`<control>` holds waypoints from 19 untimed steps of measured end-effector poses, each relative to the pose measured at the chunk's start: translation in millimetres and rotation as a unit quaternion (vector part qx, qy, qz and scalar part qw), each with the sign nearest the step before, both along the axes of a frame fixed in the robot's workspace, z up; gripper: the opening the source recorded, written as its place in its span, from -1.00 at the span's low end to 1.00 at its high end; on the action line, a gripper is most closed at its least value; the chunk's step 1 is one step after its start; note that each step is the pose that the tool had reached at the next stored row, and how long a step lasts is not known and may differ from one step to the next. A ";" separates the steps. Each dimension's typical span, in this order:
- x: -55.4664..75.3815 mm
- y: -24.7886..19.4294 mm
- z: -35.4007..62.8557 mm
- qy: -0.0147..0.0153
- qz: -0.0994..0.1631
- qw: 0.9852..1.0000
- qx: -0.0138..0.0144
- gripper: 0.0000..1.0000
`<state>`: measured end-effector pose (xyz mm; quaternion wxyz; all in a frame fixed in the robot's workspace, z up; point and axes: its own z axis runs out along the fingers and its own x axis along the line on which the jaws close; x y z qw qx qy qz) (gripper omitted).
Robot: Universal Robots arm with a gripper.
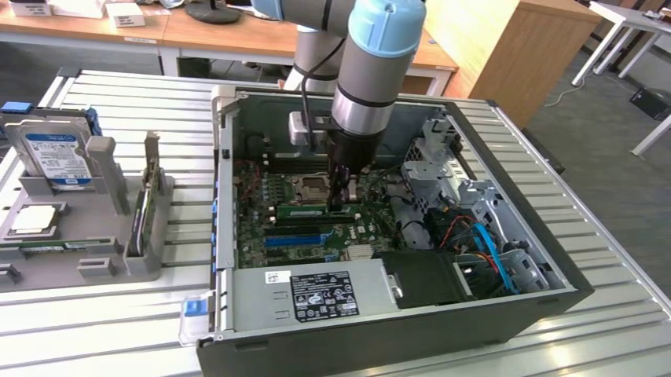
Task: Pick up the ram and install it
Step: 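Insert the ram into the slot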
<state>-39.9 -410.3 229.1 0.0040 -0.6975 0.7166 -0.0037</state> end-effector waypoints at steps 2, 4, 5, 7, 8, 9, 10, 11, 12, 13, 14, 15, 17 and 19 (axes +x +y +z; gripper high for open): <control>0.0 0.3 0.0 0.000 0.000 1.000 0.000 -0.76; 0.0 0.3 0.0 0.000 0.000 1.000 0.000 -0.76; 0.0 0.3 0.0 0.000 0.000 1.000 0.000 -0.76; 0.0 0.3 0.0 0.000 0.000 1.000 0.000 -0.76; 0.0 0.3 0.0 0.000 0.000 1.000 0.000 -0.76; 0.0 0.3 0.1 0.000 0.000 1.000 0.000 -0.76; 0.1 0.4 0.5 0.000 0.000 1.000 0.000 -0.76; 0.0 0.4 1.6 0.000 0.000 1.000 0.000 -0.76; 0.0 0.3 3.2 0.000 0.000 1.000 0.000 -0.76; 0.0 0.3 5.1 0.000 0.000 1.000 0.000 -0.76; 0.0 0.3 6.6 0.000 0.000 1.000 0.000 -0.76; 0.0 0.3 8.0 0.000 0.000 1.000 0.000 -0.76; 0.0 0.3 8.2 0.000 0.000 1.000 0.000 -0.76; 0.0 0.1 8.4 0.000 0.002 1.000 0.000 -0.76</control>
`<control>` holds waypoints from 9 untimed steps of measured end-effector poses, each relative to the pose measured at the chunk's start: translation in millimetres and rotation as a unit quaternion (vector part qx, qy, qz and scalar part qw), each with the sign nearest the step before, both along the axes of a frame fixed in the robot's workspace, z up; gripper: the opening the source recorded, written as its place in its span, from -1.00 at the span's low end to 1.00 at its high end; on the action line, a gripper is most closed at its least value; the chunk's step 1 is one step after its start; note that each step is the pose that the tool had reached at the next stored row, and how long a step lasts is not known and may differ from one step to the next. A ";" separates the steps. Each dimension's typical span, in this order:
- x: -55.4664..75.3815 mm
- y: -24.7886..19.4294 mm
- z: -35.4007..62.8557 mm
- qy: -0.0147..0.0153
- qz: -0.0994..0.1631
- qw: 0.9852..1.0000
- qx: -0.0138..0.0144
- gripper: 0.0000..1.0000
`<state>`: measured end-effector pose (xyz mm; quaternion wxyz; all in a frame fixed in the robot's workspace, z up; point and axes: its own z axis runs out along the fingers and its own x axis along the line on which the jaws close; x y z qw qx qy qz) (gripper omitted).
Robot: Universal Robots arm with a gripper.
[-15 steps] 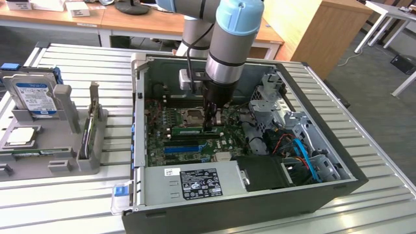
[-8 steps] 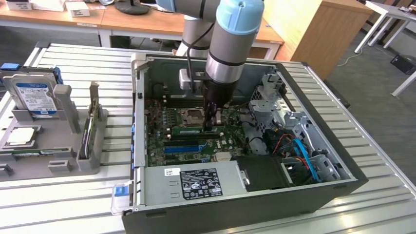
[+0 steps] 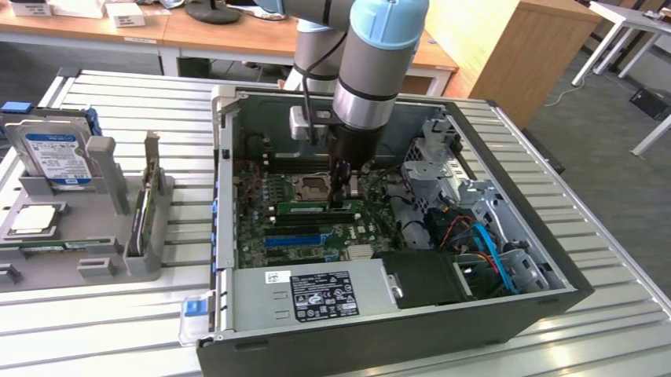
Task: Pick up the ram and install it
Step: 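Insert the ram into the slot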
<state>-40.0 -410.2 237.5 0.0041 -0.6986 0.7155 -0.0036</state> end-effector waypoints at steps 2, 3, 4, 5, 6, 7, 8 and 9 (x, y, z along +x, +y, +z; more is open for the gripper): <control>0.1 0.0 0.0 0.000 0.002 1.000 0.000 -0.76; 0.0 0.0 0.0 0.000 0.002 1.000 0.000 -0.76; 0.0 0.0 0.0 0.000 0.002 1.000 0.000 -0.76; 0.0 0.0 0.0 0.000 0.002 1.000 0.000 -0.76; 0.0 0.0 0.0 0.000 0.002 1.000 0.000 -0.76; 0.0 -0.1 0.0 0.000 0.003 1.000 0.000 -0.76; 0.0 -0.1 0.0 0.000 0.003 1.000 0.000 -0.76; 0.0 -0.1 0.0 0.000 0.003 1.000 0.000 -0.76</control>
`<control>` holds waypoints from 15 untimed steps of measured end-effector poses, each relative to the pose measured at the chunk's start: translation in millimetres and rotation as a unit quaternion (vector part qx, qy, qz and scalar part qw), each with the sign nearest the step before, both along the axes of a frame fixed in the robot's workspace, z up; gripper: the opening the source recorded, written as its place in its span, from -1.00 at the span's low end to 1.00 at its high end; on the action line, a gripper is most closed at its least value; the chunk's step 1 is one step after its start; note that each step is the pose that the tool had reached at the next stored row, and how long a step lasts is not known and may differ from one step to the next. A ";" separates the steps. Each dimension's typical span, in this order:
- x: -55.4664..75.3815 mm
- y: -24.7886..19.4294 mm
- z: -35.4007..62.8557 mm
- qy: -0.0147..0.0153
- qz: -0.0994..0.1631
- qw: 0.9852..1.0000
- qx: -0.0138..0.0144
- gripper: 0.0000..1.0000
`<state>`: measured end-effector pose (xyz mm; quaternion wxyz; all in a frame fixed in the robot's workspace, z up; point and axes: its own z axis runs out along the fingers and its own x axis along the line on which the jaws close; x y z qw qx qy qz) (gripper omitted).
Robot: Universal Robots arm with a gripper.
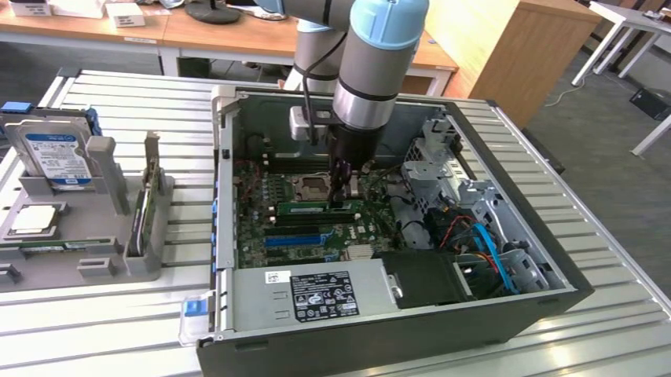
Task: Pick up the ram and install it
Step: 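Insert the ram into the slot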
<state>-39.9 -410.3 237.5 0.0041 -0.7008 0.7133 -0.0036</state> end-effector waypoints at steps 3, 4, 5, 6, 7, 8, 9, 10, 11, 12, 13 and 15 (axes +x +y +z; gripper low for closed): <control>0.0 0.0 0.0 0.000 0.001 1.000 0.000 -0.76; 0.0 0.0 0.0 0.000 0.001 1.000 0.000 -0.76; 0.0 0.0 0.0 0.000 0.001 1.000 0.000 -0.76; 0.0 0.0 0.0 0.000 0.001 1.000 0.000 -0.76; 0.0 0.0 0.0 0.000 0.002 1.000 0.000 -0.76; 0.0 0.0 0.0 0.000 0.002 1.000 0.000 -0.76; 0.0 0.0 0.0 0.000 0.002 1.000 0.000 -0.76; 0.0 0.0 0.0 0.000 0.002 1.000 0.000 -0.76; 0.0 0.0 0.0 0.000 0.002 1.000 0.000 -0.76; 0.0 0.0 0.0 0.000 0.002 1.000 0.000 -0.76; 0.0 0.0 0.0 0.000 0.002 1.000 0.000 -0.76; 0.0 -0.6 0.0 0.000 0.003 1.000 0.000 -0.76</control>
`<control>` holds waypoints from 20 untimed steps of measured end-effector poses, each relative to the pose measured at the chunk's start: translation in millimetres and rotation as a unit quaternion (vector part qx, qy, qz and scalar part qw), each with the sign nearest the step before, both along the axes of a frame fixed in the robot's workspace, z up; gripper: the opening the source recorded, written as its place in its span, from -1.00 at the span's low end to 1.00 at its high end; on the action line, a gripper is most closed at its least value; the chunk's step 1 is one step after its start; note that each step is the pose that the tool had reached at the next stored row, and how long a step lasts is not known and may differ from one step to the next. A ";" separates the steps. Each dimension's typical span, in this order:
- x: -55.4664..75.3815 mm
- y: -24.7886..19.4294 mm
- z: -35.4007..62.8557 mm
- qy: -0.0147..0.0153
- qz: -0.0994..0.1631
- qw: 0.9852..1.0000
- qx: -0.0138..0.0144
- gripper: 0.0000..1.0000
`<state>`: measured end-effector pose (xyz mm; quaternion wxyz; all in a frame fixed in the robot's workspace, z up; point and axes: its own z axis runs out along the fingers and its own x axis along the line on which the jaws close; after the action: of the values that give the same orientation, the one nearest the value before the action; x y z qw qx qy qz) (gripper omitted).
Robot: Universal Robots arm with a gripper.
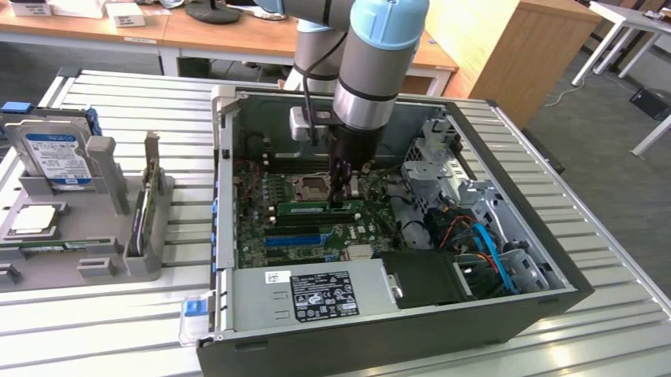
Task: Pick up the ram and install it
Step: 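Insert the ram into the slot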
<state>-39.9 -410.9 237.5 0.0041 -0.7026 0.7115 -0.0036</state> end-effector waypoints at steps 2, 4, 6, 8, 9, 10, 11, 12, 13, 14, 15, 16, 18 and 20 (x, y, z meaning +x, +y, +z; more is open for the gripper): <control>0.0 -0.4 0.0 0.000 0.000 1.000 0.000 -0.76; 0.0 -0.4 -0.1 0.000 0.000 1.000 0.001 -0.76; 0.0 -0.4 -0.2 0.000 0.000 1.000 0.001 -0.76; 0.0 -0.5 -1.3 -0.001 0.000 1.000 0.001 -0.76; 0.1 -0.5 -2.0 -0.001 0.000 1.000 0.001 -0.76; 0.1 -0.4 -2.7 -0.001 0.000 1.000 0.001 -0.76; 0.0 -0.5 -2.9 -0.001 0.000 1.000 0.001 -0.76; 0.0 -0.5 -3.0 -0.001 0.000 1.000 0.001 -0.76; 0.0 -0.5 -3.1 -0.001 0.000 1.000 0.001 -0.76; 0.0 -0.4 -3.3 -0.001 0.000 1.000 0.001 -0.76; 0.0 -0.5 -3.4 -0.001 0.000 1.000 0.001 -0.76; 0.0 -0.4 -3.8 -0.001 0.000 1.000 0.001 -0.76; -0.1 -0.4 -4.5 -0.001 0.000 1.000 0.001 -0.76; -0.2 -0.5 -4.5 -0.001 0.000 1.000 0.001 -0.76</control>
<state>-40.1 -411.4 233.0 0.0053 -0.7026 0.7116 -0.0033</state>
